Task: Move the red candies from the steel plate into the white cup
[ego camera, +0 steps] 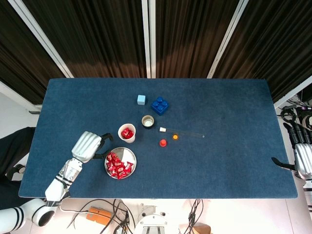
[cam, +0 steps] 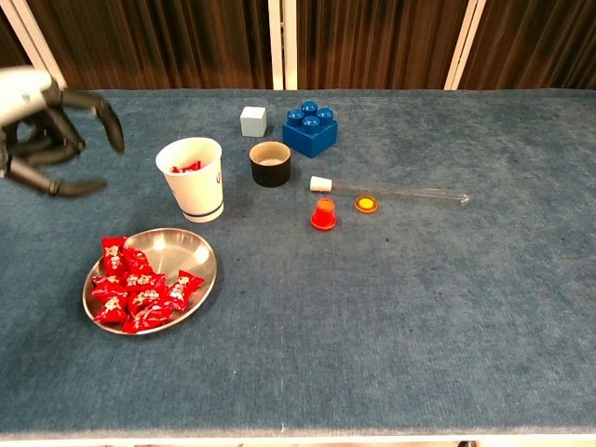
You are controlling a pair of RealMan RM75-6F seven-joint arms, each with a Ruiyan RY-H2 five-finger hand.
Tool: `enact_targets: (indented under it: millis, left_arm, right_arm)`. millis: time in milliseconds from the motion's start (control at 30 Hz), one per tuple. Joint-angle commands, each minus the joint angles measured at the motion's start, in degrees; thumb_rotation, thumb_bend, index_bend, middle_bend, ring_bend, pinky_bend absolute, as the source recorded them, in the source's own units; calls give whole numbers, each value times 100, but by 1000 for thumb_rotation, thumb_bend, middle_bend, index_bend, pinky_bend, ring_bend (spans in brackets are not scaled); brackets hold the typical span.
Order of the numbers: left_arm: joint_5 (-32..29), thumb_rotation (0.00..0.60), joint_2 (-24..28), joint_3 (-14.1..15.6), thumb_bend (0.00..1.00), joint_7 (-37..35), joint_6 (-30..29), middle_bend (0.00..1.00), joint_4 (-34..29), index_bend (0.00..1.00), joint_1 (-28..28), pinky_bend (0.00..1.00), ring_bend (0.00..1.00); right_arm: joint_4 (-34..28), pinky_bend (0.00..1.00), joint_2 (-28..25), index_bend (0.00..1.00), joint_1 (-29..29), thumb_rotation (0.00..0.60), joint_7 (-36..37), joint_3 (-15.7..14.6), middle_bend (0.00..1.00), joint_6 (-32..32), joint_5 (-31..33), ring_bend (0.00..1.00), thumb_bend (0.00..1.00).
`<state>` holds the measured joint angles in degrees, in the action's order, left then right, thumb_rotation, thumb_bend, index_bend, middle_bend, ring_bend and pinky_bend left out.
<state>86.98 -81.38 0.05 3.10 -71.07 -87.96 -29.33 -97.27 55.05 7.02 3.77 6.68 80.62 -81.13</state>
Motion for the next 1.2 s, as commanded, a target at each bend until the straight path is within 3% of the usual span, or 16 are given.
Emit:
enact_targets:
  millis: [33,500,1200]
  left_arm:
    - [240,600,-82,234,180,238,169,921,253,448,12,829,913]
    - [368,600,-335,291,249,514,746,921,675,448,-220,829,910]
    - [256,600,-588,266,244,717,1202,921,942,447,-396,829,910]
  right_arm:
    - [-78,124,-42,0,-9,600,-100,42,30,93,-7,0,258]
    - [-290,124,-100,0,-26,600,-313,53,30,125,69,0,257]
    - [-370,125,-29,0,-22,600,-448,8,30,60,123,0,257]
